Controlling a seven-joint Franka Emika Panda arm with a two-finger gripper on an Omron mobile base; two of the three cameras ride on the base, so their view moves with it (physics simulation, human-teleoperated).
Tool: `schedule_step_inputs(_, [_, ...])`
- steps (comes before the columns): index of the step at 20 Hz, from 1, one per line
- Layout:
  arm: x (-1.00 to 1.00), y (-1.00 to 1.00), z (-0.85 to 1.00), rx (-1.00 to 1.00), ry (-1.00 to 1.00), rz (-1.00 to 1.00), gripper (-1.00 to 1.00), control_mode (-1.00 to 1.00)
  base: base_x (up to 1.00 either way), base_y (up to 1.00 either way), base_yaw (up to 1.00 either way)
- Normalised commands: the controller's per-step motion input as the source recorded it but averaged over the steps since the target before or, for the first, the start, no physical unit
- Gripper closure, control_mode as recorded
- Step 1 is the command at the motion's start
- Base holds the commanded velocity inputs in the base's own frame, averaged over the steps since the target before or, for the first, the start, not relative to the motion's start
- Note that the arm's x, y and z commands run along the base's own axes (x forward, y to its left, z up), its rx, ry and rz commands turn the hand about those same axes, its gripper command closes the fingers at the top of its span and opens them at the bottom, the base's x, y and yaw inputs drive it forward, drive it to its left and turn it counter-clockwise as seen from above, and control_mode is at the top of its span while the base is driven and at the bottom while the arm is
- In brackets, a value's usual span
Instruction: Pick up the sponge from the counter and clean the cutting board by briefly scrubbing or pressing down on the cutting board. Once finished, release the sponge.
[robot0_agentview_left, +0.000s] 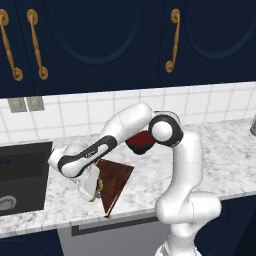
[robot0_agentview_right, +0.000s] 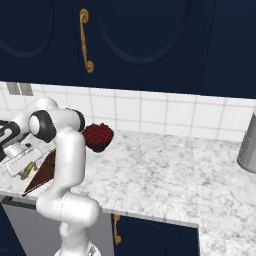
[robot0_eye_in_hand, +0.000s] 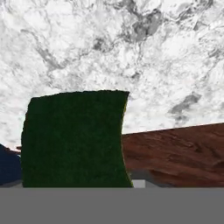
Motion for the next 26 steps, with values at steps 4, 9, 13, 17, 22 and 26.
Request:
schedule_step_inputs(4, [-0.47, -1.0, -0.96, -0.01, -0.5, -0.18, 1.0, -1.0, 0.0, 0.0, 0.0])
schedule_step_inputs(9, [0.03, -1.0, -0.97, 0.01, -0.23, -0.18, 1.0, -1.0, 0.0, 0.0, 0.0])
schedule_step_inputs(13, [0.11, -1.0, -0.85, 0.11, -0.03, -0.13, 1.0, -1.0, 0.0, 0.0, 0.0])
schedule_step_inputs(17, [0.0, -1.0, -0.68, 0.06, -0.02, -0.03, 1.0, -1.0, 0.0, 0.0, 0.0])
schedule_step_inputs(22, [0.12, -1.0, -0.45, 0.0, 0.08, 0.0, 1.0, -1.0, 0.0, 0.0, 0.0])
schedule_step_inputs(26, [0.01, -1.0, -0.5, 0.0, 0.02, 0.0, 1.0, -1.0, 0.0, 0.0, 0.0])
